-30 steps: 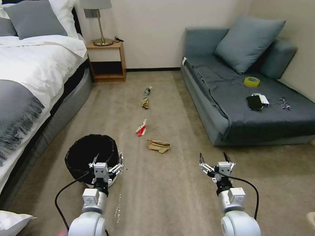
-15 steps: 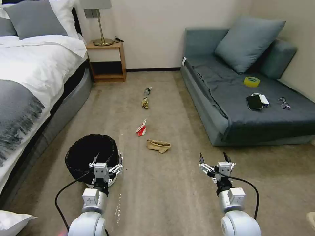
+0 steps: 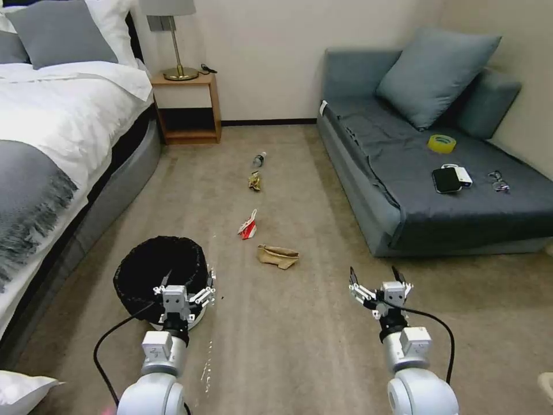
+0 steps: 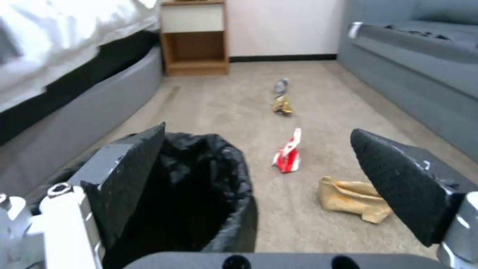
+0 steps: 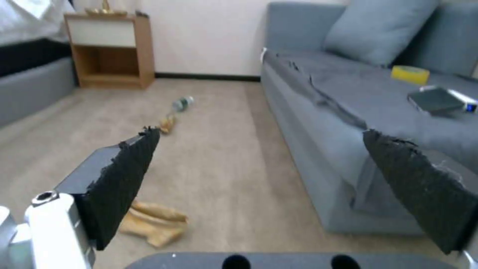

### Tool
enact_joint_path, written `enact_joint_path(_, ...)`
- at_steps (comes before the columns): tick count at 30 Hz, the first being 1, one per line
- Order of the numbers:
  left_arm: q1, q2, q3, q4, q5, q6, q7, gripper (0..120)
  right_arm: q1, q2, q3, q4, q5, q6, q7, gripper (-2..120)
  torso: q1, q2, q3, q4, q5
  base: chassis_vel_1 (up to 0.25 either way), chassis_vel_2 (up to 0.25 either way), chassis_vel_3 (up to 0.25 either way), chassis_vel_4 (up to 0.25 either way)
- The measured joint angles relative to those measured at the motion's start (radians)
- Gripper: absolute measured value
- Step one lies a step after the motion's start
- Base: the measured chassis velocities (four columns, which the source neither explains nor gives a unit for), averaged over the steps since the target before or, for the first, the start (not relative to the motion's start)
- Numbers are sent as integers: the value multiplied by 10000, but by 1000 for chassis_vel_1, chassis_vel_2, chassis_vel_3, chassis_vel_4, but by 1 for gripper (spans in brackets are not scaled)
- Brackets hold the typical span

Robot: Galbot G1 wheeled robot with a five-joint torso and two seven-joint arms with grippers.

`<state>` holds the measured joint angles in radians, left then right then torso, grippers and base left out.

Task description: Pick up the trash bin, then pick up the garbage on the floor and place it into the trash bin.

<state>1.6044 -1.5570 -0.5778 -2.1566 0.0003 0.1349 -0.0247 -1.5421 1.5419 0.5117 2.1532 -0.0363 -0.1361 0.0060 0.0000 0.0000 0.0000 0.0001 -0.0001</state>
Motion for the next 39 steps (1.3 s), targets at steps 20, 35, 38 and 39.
enact_joint_path(20,-335,363,-2265,-1001,-3012,2776,-1341,100,142,10,279,1419,384,-953,591,100,0,1,-1,-2,0,0,0,0,0)
enact_joint_path(35,-2295,2404,-3075,1553,-7394,5028,-3833,100,496,-130,139,1069,421,-1174,568,100,1,0,0,-2,-2,0,0,0,0)
enact_joint_path(38,-2899,2776,-2809,2239,-7859,5153,-4122,100,526,-103,151,986,404,-1185,563,100,1,0,1,-2,0,0,0,0,0)
enact_joint_path(39,-2899,2776,-2809,2239,-7859,5153,-4122,100,526,-103,151,986,404,-1185,563,100,1,0,1,-2,0,0,0,0,0)
